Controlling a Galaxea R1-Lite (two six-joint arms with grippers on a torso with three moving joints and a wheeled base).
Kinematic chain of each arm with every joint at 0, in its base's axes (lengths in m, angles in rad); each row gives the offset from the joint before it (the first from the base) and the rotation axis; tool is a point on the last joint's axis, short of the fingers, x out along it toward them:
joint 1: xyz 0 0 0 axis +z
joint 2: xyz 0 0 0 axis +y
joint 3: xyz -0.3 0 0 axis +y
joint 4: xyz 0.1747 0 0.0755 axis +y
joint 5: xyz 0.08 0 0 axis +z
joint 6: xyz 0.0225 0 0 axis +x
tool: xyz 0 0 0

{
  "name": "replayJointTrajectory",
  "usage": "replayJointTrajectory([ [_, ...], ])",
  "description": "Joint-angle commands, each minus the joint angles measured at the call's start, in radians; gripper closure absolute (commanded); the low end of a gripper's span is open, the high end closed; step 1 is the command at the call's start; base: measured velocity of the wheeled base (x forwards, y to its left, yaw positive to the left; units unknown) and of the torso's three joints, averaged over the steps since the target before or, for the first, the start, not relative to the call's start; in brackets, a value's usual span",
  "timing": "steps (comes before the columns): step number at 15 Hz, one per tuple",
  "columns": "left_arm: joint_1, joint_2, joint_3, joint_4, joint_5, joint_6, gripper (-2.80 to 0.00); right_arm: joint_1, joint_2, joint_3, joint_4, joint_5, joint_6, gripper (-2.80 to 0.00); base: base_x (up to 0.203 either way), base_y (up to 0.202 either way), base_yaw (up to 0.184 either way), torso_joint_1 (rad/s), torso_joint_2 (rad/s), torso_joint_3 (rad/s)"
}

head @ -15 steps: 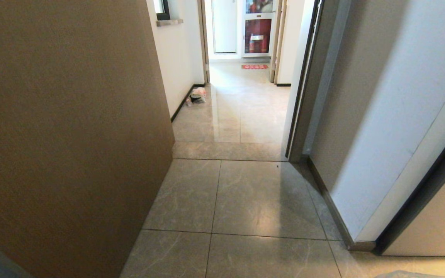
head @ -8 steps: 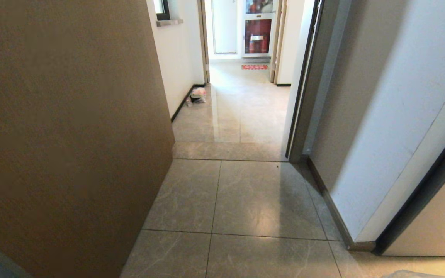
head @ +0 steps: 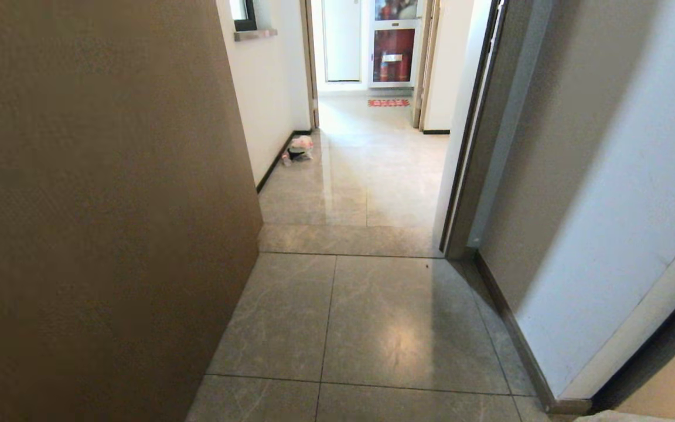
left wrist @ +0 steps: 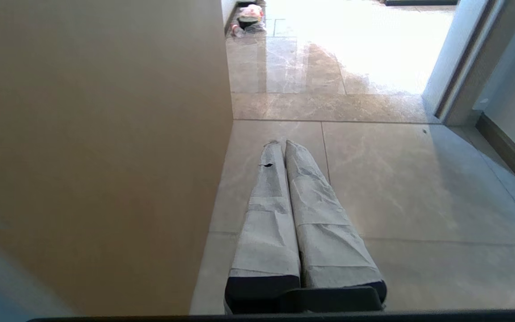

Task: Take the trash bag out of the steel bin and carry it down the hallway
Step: Put the trash bag at the door

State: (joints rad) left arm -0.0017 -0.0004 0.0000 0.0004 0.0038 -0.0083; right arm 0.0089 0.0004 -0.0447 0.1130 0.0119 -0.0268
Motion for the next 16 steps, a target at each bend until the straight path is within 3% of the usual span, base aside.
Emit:
replayJointTrajectory([
  [1, 0.0, 0.0, 0.002, 0.0, 0.001, 0.001, 0.0, 0.0, 0.001, 0.0, 0.001, 0.0, -0.001, 0.0, 0.191, 0.0, 0.002, -0.001, 0.0, 0.005],
  [16, 0.0, 0.0, 0.002, 0.0, 0.001, -0.002, 0.0, 0.0, 0.001, 0.0, 0.001, 0.0, -0.001, 0.0, 0.192, 0.0, 0.001, 0.001, 0.0, 0.003],
])
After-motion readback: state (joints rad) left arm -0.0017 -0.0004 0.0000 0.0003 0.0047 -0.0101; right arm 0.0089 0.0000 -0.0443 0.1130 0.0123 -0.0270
